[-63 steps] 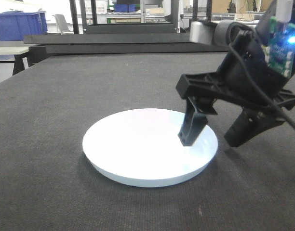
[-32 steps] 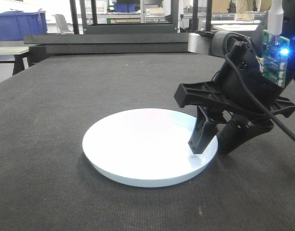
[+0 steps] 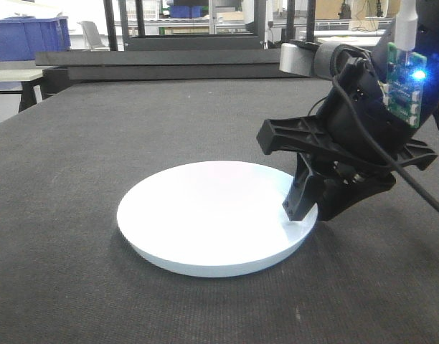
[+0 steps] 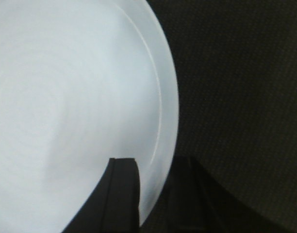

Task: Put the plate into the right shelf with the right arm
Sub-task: 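Close the right gripper on the white plate's rim, then lift the white plate off the table with the right gripper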

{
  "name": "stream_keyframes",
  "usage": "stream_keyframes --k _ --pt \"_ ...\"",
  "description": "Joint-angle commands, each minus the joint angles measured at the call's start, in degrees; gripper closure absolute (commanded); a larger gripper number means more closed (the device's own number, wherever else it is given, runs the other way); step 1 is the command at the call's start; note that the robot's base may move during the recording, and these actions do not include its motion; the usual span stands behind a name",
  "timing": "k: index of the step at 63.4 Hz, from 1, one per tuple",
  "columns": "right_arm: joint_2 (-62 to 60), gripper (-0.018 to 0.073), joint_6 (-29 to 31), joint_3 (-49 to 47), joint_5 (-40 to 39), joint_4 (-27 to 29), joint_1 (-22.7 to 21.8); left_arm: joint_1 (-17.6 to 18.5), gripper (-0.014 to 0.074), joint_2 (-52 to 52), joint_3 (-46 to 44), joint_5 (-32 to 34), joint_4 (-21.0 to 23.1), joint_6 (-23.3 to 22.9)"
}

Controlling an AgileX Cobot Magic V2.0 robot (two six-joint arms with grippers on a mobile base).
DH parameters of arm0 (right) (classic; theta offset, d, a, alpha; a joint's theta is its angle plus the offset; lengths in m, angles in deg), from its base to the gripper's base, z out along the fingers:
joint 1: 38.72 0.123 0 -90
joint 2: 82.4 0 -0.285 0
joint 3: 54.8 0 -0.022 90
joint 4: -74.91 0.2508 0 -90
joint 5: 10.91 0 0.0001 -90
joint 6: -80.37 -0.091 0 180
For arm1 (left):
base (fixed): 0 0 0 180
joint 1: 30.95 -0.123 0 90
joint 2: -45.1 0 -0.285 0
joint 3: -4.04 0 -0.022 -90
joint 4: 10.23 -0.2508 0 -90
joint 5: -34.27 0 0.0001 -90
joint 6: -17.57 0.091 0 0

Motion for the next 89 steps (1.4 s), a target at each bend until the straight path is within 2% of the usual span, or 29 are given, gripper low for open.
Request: stream_keyframes --k 1,21,30,48,58,78,89 --pt "-1.43 0.0295 0.10 -1.78 -2.52 0.80 -0.01 -0.05 0.0643 -0.34 0.57 4.83 0.35 -0.16" --pt "0.68 0.0307 0.10 -1.78 -3.19 0.80 -0.01 -0.05 0.0643 -0.34 0.57 4.83 0.35 -0.16" --pt "0.68 0.0515 0.10 -1.78 -3.41 0.80 -0.01 -0.05 0.0643 -0.34 0.57 4.83 0.35 -0.16" --pt "-5.72 0.0503 0.10 -1.80 -2.58 0.64 -2.05 -0.05 0.0643 -0.34 0.57 4.83 0.35 -0.16" --pt "-15.50 0.0503 0.10 -1.74 -1.62 -2.50 -3.25 -0.05 0.0643 -0.34 0.57 4.83 0.35 -0.16" --pt "-43.18 0.0503 0.10 -1.25 -0.53 -10.36 -3.37 -0.05 0.0643 -0.34 0.57 4.83 0.35 -0.16" --pt "-59.39 0.0503 0.10 3.69 -3.39 -13.63 -3.37 -0.05 0.0643 -0.34 0.57 4.83 0.35 -0.16"
